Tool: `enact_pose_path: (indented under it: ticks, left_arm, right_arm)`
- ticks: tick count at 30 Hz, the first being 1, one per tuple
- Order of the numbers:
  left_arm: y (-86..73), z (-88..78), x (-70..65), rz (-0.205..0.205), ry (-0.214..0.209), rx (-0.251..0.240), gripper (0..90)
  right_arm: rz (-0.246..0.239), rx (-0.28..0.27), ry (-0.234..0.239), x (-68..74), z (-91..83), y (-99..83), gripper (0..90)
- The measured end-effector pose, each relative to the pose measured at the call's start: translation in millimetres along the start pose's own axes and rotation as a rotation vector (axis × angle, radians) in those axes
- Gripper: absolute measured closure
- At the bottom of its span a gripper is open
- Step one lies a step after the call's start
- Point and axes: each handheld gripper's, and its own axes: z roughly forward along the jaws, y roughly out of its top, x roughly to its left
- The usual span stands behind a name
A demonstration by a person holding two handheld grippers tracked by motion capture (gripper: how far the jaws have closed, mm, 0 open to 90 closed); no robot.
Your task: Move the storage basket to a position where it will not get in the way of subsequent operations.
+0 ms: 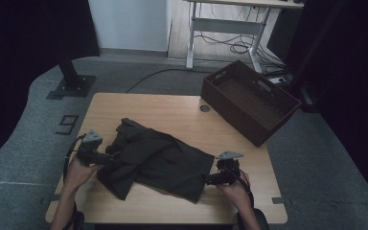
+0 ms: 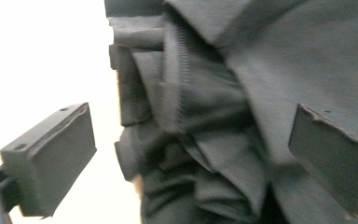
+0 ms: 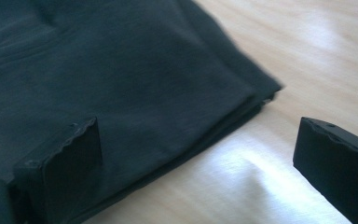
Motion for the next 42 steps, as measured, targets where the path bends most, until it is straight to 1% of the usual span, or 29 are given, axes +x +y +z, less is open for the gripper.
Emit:
enact_pose_path:
  ticks: [2,4,6,9,11,12,14,17,20,26,30,34,37,42]
  left_arm:
    - [0.4,8.7,3.2,-0.012,0.0,0.013,0.0]
    - [-1.5,17.5,6.0,-0.019,0.01,0.033,0.0]
    - [-4.6,25.7,7.4,-0.018,0.017,0.059,0.3]
    - [-9.9,34.6,8.5,-0.018,0.02,0.083,1.4]
    - [-13.7,37.8,8.7,-0.021,0.012,0.079,6.3]
    - [-15.3,38.7,8.9,-0.029,0.008,0.073,8.9]
    - [-18.2,39.9,8.3,-0.034,-0.002,0.061,16.6]
    - [-20.5,40.8,6.1,-0.025,0.003,0.066,21.4]
    - [-21.9,39.2,4.0,-0.021,0.001,0.069,26.0]
    - [-24.9,34.8,-4.4,-0.019,0.005,0.073,28.0]
    - [-27.5,29.7,-14.6,0.01,0.015,0.066,28.7]
    - [-29.9,24.0,-25.7,0.028,0.015,0.073,29.0]
    - [-33.1,20.8,-33.0,0.026,0.005,0.079,29.0]
    - [-39.9,14.0,-45.5,0.009,-0.014,0.084,29.0]
  right_arm:
    - [-0.003,0.003,0.012,5.7,0.7,-2.7,0.0]
    - [-0.009,0.008,0.016,11.1,2.4,-5.5,0.0]
    - [-0.013,0.018,0.014,15.1,5.6,-8.6,0.0]
    - [-0.018,0.038,0.007,17.8,11.2,-12.4,0.0]
    - [-0.016,0.046,0.002,18.1,14.0,-13.8,0.0]
    - [-0.016,0.052,-0.004,17.8,15.4,-14.4,0.0]
    - [-0.013,0.065,-0.02,16.8,18.8,-15.5,0.0]
    - [-0.007,0.083,-0.028,14.3,24.0,-17.4,0.0]
    - [-0.012,0.086,-0.031,12.1,26.1,-17.3,0.0]
    - [0.005,0.08,-0.068,1.4,28.7,-13.4,0.0]
    - [0.009,0.078,-0.097,-7.9,30.3,-9.5,0.0]
    - [0.037,0.066,-0.108,-21.0,32.8,-7.3,0.0]
    - [0.049,0.061,-0.122,-29.9,34.2,-5.3,0.0]
    - [0.048,0.062,-0.147,-43.2,37.4,0.9,0.0]
